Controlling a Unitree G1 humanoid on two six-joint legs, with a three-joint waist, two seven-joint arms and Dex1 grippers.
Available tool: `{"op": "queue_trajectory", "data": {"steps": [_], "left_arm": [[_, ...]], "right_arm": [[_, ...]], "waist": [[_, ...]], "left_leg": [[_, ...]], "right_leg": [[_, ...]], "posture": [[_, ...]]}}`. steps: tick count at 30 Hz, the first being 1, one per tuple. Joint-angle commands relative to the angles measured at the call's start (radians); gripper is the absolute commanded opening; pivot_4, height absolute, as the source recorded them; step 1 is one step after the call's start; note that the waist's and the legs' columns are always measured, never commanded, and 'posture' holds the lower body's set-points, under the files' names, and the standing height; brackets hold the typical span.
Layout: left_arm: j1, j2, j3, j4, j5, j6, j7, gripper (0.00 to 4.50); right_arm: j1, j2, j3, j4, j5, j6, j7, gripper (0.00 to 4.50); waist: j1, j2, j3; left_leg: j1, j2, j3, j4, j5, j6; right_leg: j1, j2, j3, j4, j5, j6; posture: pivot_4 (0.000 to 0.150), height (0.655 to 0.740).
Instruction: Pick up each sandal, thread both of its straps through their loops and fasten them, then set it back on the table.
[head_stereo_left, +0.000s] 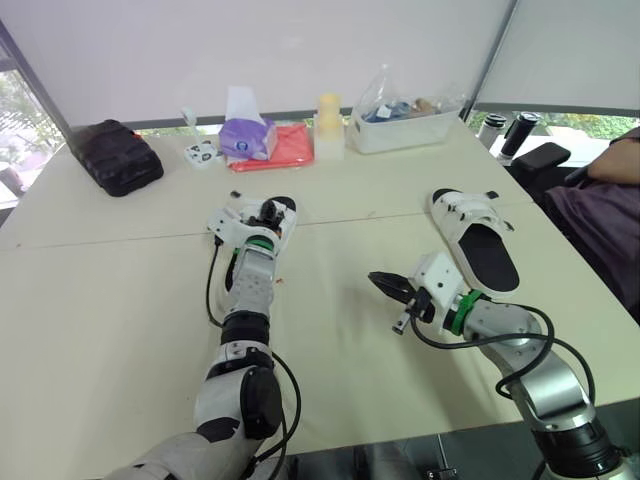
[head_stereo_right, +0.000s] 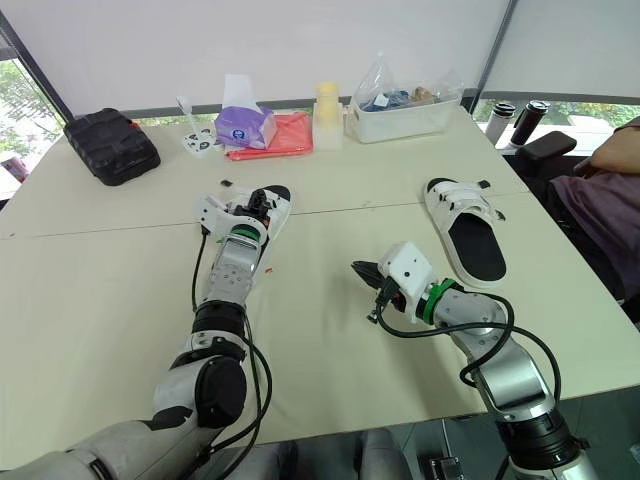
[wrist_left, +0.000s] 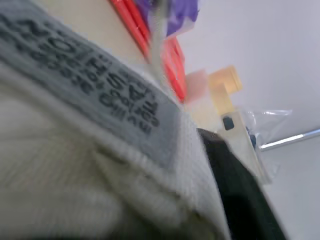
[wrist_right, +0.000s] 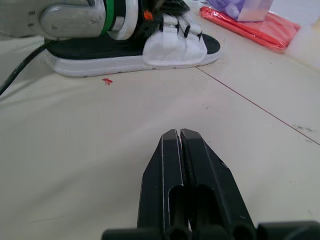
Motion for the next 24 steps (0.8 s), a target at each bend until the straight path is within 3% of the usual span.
{"op": "queue_trajectory", "data": {"steps": [1,3,4,7,12,16,18,20,24], "left_arm": [[0.023,0.005,-0.015,-0.035,-0.006,0.02,0.011,3.23],[0.053,0.013,-0.028,-0.108,-0.011,0.061,0.032,4.23],[0.069,0.016,-0.039,-0.163,-0.026,0.104,0.041,4.46],[0.151,0.06,-0.137,-0.343,0.011,0.245,0.052,4.46],[0.389,0.337,-0.41,-0.759,0.197,0.583,0.057,4.46],[0.545,0.576,-0.511,-1.062,0.179,0.74,-0.086,4.46],[0.609,0.675,-0.522,-1.174,0.168,0.745,-0.177,4.46],[0.653,0.713,-0.495,-1.235,0.131,0.733,-0.236,4.46],[0.847,0.798,-0.401,-1.371,0.011,0.616,-0.503,4.46]], "right_arm": [[-0.006,-0.002,-0.013,-0.013,-0.002,-0.029,0.002,0.0],[0.004,0.0,-0.009,-0.02,-0.005,-0.031,-0.001,0.0],[0.008,0.001,-0.007,-0.025,-0.005,-0.031,-0.002,0.0],[0.022,0.002,-0.008,-0.039,0.0,-0.029,-0.004,0.0],[0.051,-0.004,-0.019,-0.039,0.005,-0.043,0.0,0.0],[0.076,-0.01,-0.036,-0.036,0.016,-0.053,0.008,0.0],[0.084,-0.007,-0.05,-0.028,0.029,-0.053,0.013,0.0],[0.09,0.002,-0.068,-0.022,0.048,-0.046,0.011,0.0],[0.113,0.033,-0.205,-0.026,0.194,0.053,-0.008,0.0]], "waist": [[-0.001,0.0,0.0],[-0.002,0.0,-0.001],[-0.005,0.0,-0.002],[-0.024,0.0,-0.002],[-0.045,0.0,-0.002],[-0.045,0.001,-0.002],[-0.048,0.001,-0.002],[-0.045,0.001,-0.002],[-0.05,0.002,-0.003]], "left_leg": [[0.0,0.0,0.0,0.0,0.0,0.0],[0.001,0.0,0.0,0.0,0.0,0.0],[0.002,0.0,0.0,0.0,0.0,0.0],[0.007,0.001,0.002,-0.002,0.0,0.0],[0.01,0.002,0.002,-0.003,0.0,0.0],[0.01,0.004,0.001,-0.002,0.0,0.0],[0.011,0.006,0.001,-0.001,0.0,0.0],[0.012,0.006,0.001,-0.001,-0.001,0.001],[0.013,0.009,0.002,-0.001,-0.001,0.002]], "right_leg": [[0.0,0.0,0.0,0.0,0.0,0.0],[0.001,0.0,0.0,0.001,0.0,0.0],[0.002,0.0,0.0,0.001,0.0,0.0],[0.004,0.002,0.004,0.002,0.0,0.0],[0.004,0.003,0.007,0.005,0.0,0.0],[0.004,0.002,0.008,0.006,0.0,0.0],[0.006,0.003,0.007,0.006,0.0,0.0],[0.009,0.003,0.007,0.005,0.0,-0.001],[0.01,0.003,0.006,0.003,0.0,-0.001]], "posture": [[0.15,0.74],[0.15,0.74],[0.15,0.74],[0.15,0.74],[0.15,0.74],[0.15,0.74],[0.15,0.74],[0.15,0.74],[0.15,0.74]]}}
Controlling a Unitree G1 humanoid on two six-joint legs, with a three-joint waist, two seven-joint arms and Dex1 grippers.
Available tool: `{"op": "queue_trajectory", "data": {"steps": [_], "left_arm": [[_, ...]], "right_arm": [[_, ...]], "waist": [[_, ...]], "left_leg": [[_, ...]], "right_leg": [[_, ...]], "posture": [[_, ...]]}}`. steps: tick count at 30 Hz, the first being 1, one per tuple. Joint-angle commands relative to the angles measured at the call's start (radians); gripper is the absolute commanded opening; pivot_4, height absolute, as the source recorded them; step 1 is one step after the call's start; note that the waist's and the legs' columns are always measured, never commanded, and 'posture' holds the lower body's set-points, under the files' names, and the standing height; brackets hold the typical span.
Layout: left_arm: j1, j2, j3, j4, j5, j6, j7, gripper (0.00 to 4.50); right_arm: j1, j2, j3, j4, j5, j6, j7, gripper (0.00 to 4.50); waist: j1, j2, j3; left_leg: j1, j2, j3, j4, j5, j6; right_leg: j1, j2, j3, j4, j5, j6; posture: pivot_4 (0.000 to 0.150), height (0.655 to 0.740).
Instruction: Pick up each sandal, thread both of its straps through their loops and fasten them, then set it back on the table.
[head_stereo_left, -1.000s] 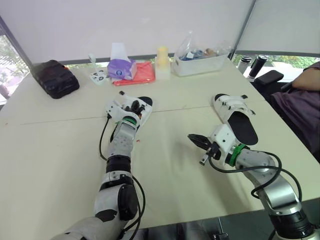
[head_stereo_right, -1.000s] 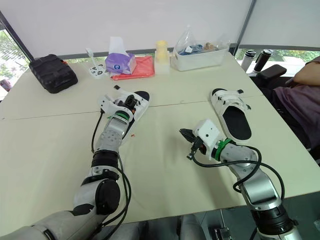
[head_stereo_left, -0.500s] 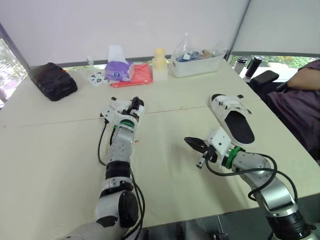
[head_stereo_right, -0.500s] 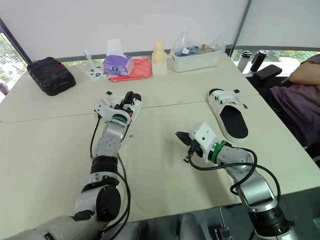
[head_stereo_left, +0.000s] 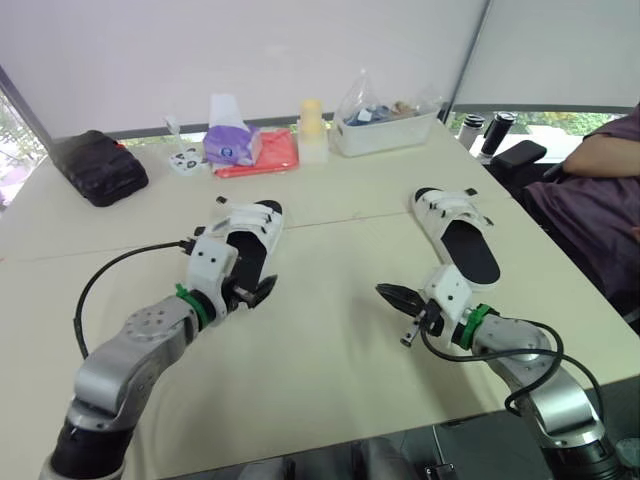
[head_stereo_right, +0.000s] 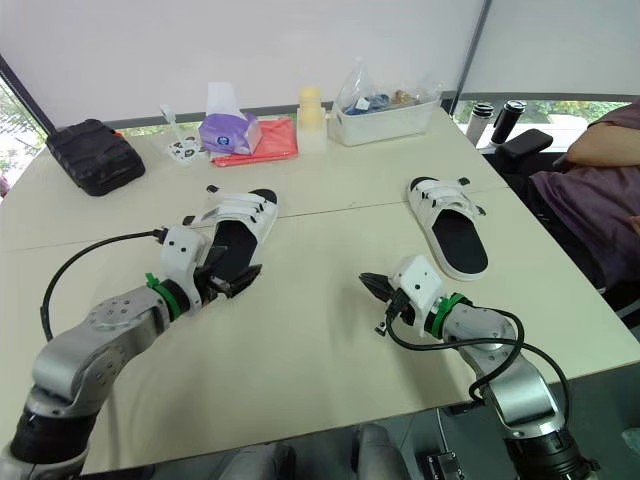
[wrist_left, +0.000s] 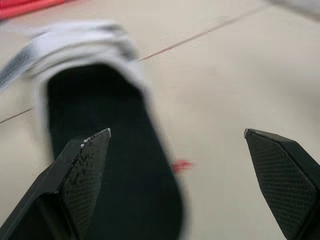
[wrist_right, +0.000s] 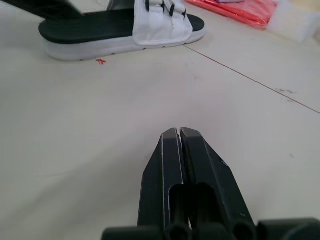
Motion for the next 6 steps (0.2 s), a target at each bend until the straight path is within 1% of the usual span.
{"op": "queue_trajectory", "data": {"steps": [1,2,4,6], "left_arm": [[0.092,0.045,0.066,-0.108,-0.056,-0.12,-0.183,4.46],[0.098,0.061,0.035,-0.11,-0.047,-0.116,-0.201,4.46],[0.095,0.05,-0.008,-0.095,-0.061,-0.079,-0.198,4.46],[0.096,0.028,-0.032,-0.079,-0.058,-0.072,-0.186,4.46]], "right_arm": [[0.014,0.006,-0.115,-0.024,0.109,0.058,-0.01,0.0],[0.03,-0.006,-0.125,-0.027,0.134,0.074,0.013,0.0],[0.067,-0.017,-0.143,-0.021,0.165,0.092,0.041,0.0],[0.101,-0.02,-0.153,-0.022,0.182,0.099,0.05,0.0]], "waist": [[0.0,0.0,0.0],[0.003,0.0,0.0],[0.014,0.001,0.0],[0.019,0.001,0.0]], "left_leg": [[0.0,0.0,0.0,0.0,0.0,0.0],[0.0,0.0,0.0,0.0,0.0,0.0],[0.0,0.0,0.002,0.0,-0.002,0.003],[0.005,0.0,0.002,0.0,-0.004,0.008]], "right_leg": [[0.0,0.0,0.0,0.0,0.0,0.0],[-0.001,0.0,0.0,0.0,0.0,0.0],[0.002,0.0,-0.001,-0.001,0.0,0.0],[0.007,0.001,-0.002,-0.002,0.0,0.0]], "posture": [[0.15,0.74],[0.15,0.74],[0.15,0.74],[0.15,0.74]]}}
